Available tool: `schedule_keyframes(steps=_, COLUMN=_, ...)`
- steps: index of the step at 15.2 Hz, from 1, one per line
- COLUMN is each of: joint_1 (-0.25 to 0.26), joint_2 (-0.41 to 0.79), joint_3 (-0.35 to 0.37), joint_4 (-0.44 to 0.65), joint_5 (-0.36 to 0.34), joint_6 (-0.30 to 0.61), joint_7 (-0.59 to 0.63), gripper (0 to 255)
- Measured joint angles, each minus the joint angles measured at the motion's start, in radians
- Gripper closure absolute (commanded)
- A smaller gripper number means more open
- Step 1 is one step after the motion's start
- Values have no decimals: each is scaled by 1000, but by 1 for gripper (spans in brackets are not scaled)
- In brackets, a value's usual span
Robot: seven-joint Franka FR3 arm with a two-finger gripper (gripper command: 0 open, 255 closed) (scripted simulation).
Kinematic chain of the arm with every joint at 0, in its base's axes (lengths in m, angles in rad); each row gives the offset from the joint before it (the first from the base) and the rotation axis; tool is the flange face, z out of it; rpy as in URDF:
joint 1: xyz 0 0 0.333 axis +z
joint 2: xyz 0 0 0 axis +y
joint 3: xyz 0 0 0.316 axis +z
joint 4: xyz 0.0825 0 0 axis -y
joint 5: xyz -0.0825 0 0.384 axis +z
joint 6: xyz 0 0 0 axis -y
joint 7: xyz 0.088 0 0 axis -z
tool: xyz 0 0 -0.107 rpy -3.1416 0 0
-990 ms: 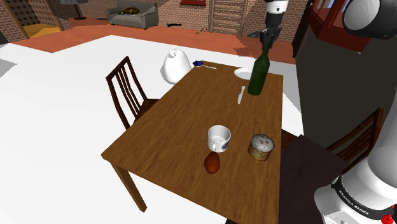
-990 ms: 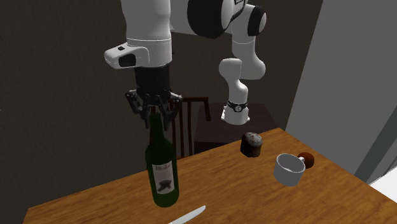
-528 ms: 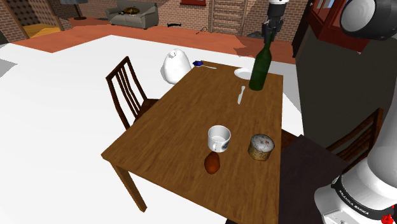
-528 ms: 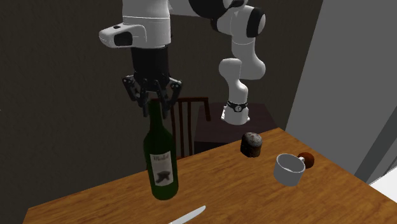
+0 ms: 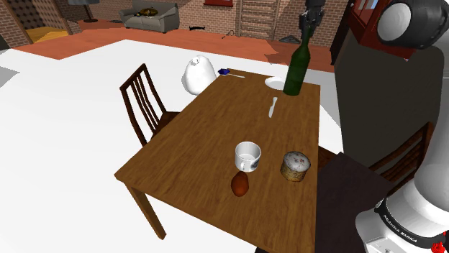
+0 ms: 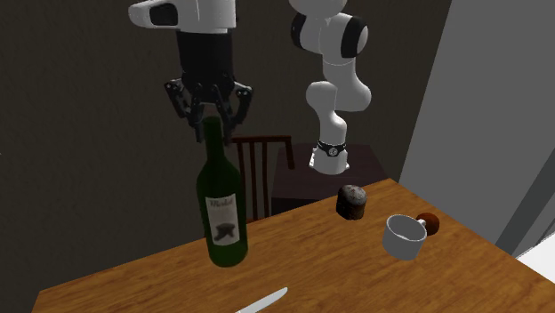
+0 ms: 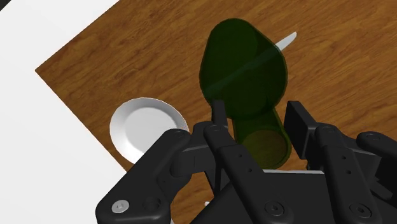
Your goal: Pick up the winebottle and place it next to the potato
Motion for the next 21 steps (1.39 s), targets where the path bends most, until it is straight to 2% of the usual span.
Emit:
schedule_keyframes(steps=2, joint_1=-6, joint_2=14, joint_3=1, joint_4=46, joint_5=3, joint_6=-31, joint_7=-1, gripper=255)
schedule_keyframes(steps=13, joint_1=203, joint_2=-318, joint_3=47, joint_4=-436, joint_5=-86, joint_6=115, joint_7=211, gripper=255)
schedule_keyframes(steps=21, joint_1=314, joint_2=-445, joint_3=121, joint_4=-595, joint_5=-116, joint_6=141, joint_7=392, gripper=255)
